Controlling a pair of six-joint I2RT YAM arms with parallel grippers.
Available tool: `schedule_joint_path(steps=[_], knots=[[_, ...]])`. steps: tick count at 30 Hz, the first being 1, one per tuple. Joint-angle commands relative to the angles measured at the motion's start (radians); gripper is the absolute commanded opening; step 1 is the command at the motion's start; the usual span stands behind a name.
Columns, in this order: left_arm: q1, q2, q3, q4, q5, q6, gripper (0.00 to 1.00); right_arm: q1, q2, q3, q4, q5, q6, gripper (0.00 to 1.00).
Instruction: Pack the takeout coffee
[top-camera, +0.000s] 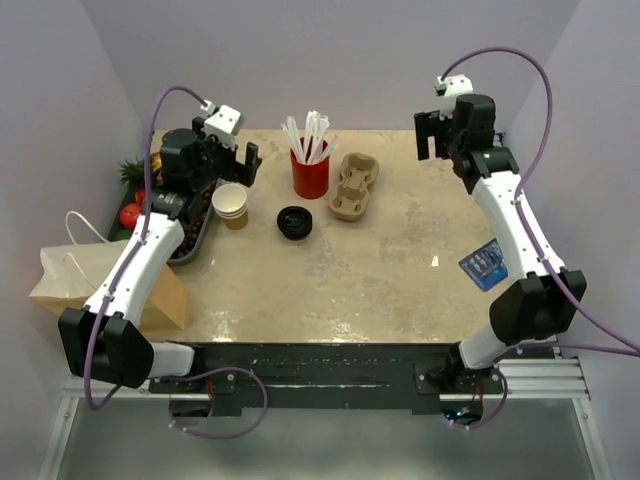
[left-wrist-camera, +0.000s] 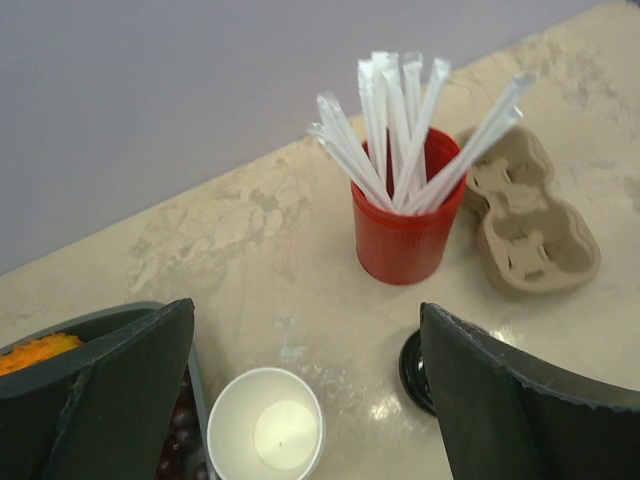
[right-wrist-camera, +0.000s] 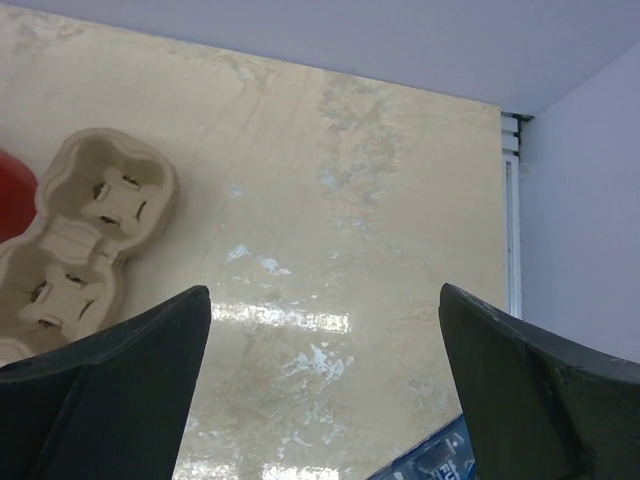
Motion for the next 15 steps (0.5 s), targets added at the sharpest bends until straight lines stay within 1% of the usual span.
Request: schedule_joint_path(steps=[1, 2, 3, 4, 6, 8, 10, 12, 13, 15], knots=[[-0.003, 0.038, 0.159, -0.308, 0.124, 0.158, 0.98, 0.002, -0.063, 0.011, 0.015, -0.214, -0.126, 0.98], [-0.003, 0.052, 0.176, -0.342, 0.122, 0.175, 0.96, 0.000, -0.075, -0.005, 0.015, -0.351, -0.204, 0.97], [-0.003, 0.055, 0.194, -0.390, 0.125, 0.195, 0.94, 0.003, -0.086, -0.021, 0.015, -0.422, -0.244, 0.93], [-0.003, 0.055, 0.197, -0.405, 0.132, 0.235, 0.93, 0.008, -0.103, -0.052, 0.024, -0.461, -0.275, 0.93], [-0.003, 0.051, 0.207, -0.422, 0.126, 0.254, 0.91, 0.038, -0.105, -0.069, 0.028, -0.478, -0.272, 0.92], [-0.003, 0.062, 0.214, -0.436, 0.107, 0.258, 0.89, 0.065, -0.080, -0.065, -0.006, -0.480, -0.266, 0.89], [-0.003, 0.103, 0.249, -0.497, 0.090, 0.254, 0.87, 0.112, -0.063, -0.055, -0.047, -0.496, -0.288, 0.86], [-0.003, 0.141, 0.279, -0.572, 0.072, 0.249, 0.82, 0.169, -0.054, -0.064, -0.066, -0.503, -0.314, 0.86], [-0.003, 0.176, 0.289, -0.597, 0.057, 0.243, 0.76, 0.187, -0.054, -0.081, -0.075, -0.500, -0.335, 0.86], [-0.003, 0.207, 0.302, -0.647, 0.044, 0.235, 0.72, 0.221, -0.052, -0.092, -0.086, -0.504, -0.337, 0.86]])
